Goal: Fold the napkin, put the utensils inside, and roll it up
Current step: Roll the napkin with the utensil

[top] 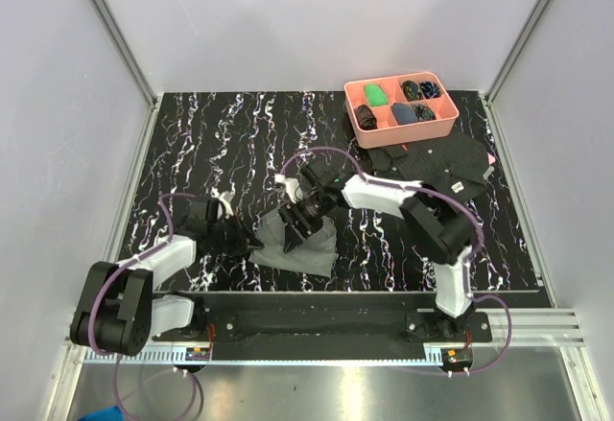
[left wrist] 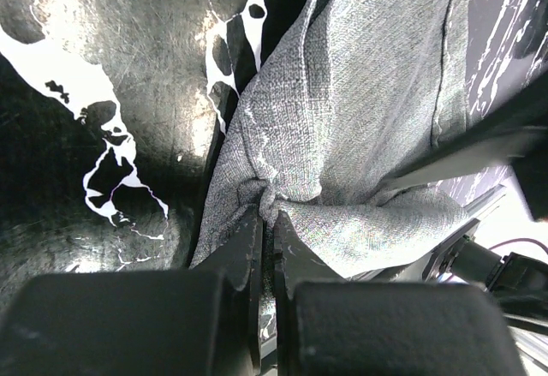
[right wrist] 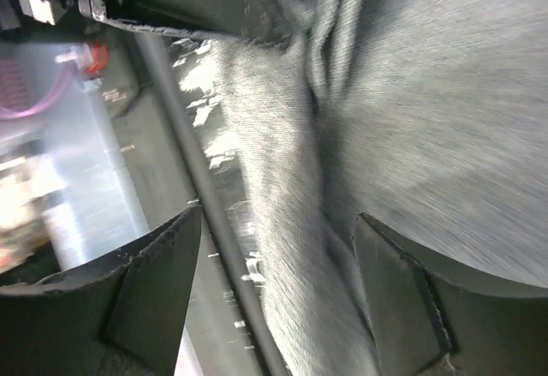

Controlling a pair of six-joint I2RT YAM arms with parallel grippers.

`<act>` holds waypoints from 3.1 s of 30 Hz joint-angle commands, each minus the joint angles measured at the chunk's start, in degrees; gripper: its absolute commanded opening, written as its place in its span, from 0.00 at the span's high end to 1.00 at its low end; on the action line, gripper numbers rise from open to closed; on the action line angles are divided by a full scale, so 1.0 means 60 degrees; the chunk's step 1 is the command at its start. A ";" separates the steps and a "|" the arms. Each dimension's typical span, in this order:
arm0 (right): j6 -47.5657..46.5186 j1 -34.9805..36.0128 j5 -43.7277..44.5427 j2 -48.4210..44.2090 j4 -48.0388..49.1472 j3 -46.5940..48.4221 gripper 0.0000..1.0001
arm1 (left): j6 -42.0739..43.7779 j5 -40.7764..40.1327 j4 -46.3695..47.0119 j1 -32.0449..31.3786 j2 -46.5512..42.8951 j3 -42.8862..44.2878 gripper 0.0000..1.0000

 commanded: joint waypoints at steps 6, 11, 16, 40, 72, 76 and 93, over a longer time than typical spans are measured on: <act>-0.1646 0.2258 0.5960 -0.2378 0.0848 -0.1449 0.20 | 0.0655 -0.0592 -0.0820 -0.0011 0.0670 0.0433 1.00; -0.1969 0.2993 0.7192 -0.2570 0.1684 -0.2022 0.20 | 0.0714 -0.0533 -0.0835 0.0018 0.0817 0.0594 1.00; -0.2130 0.3198 0.7340 -0.2161 0.1889 -0.2067 0.23 | 0.0743 -0.0460 -0.0849 0.0018 0.0890 0.0741 1.00; -0.1105 0.2483 0.4005 -0.0593 0.1143 -0.1979 0.70 | 0.0772 -0.1175 -0.1288 0.0516 -0.0485 0.1313 0.41; -0.0738 -0.0068 -0.2899 0.2440 -0.0015 0.0218 0.78 | 0.0055 0.0287 0.0791 0.0516 -0.1234 -0.1104 0.42; -0.0665 -0.0185 -0.2899 0.2629 -0.0029 0.0336 0.77 | -0.0019 0.0389 0.0908 0.0384 -0.1190 -0.1192 0.55; -0.0562 0.0265 0.1797 -0.0997 -0.0088 0.0366 0.25 | 0.0172 0.0199 0.0220 0.0326 -0.0224 -0.0563 1.00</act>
